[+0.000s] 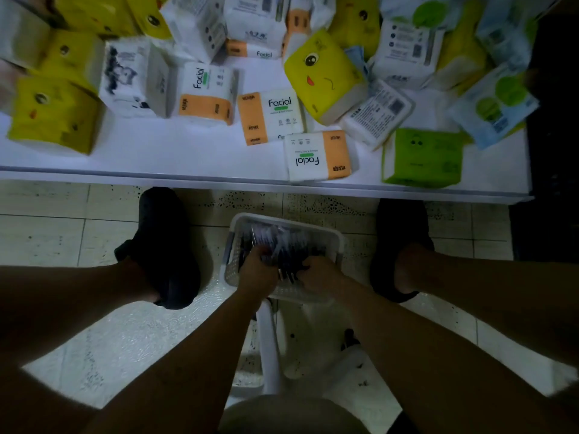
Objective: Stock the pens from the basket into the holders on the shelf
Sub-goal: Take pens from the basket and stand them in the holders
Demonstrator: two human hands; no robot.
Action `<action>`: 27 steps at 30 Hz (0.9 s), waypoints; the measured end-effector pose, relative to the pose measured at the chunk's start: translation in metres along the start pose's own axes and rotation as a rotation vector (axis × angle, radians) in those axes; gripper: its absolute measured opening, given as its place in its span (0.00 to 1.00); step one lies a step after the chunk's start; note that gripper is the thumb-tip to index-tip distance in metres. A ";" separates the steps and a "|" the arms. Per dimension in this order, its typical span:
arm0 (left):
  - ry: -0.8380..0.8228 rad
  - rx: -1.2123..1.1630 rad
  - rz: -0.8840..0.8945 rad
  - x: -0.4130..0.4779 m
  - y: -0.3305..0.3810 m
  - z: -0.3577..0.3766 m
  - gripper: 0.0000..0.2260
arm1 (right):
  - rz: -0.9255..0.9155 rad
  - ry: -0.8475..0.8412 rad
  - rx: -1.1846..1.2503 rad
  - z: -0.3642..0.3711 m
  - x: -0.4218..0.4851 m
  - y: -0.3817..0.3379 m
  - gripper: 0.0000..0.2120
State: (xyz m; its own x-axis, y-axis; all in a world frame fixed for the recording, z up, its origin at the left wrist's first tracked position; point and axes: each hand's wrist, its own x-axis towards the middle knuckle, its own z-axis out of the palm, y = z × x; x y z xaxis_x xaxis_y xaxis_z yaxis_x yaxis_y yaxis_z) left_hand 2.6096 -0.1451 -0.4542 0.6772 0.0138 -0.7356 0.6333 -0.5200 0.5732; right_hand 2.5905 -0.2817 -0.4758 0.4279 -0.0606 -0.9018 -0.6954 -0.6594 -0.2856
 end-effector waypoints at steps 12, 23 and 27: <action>-0.060 0.104 0.037 -0.009 0.019 -0.008 0.12 | -0.012 -0.081 -0.132 0.003 0.002 -0.010 0.16; -0.118 0.071 0.066 -0.022 0.029 -0.012 0.07 | -0.035 -0.080 -0.020 0.007 0.006 0.002 0.16; -0.149 0.033 0.038 -0.023 0.030 -0.012 0.11 | -0.036 0.069 -0.065 0.006 0.007 0.003 0.16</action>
State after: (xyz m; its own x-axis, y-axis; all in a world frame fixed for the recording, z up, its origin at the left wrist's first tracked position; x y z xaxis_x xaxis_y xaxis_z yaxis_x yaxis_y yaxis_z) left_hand 2.6172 -0.1505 -0.4154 0.6360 -0.1317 -0.7604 0.5942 -0.5452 0.5914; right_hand 2.5884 -0.2800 -0.4852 0.4919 -0.0860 -0.8664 -0.6413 -0.7088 -0.2938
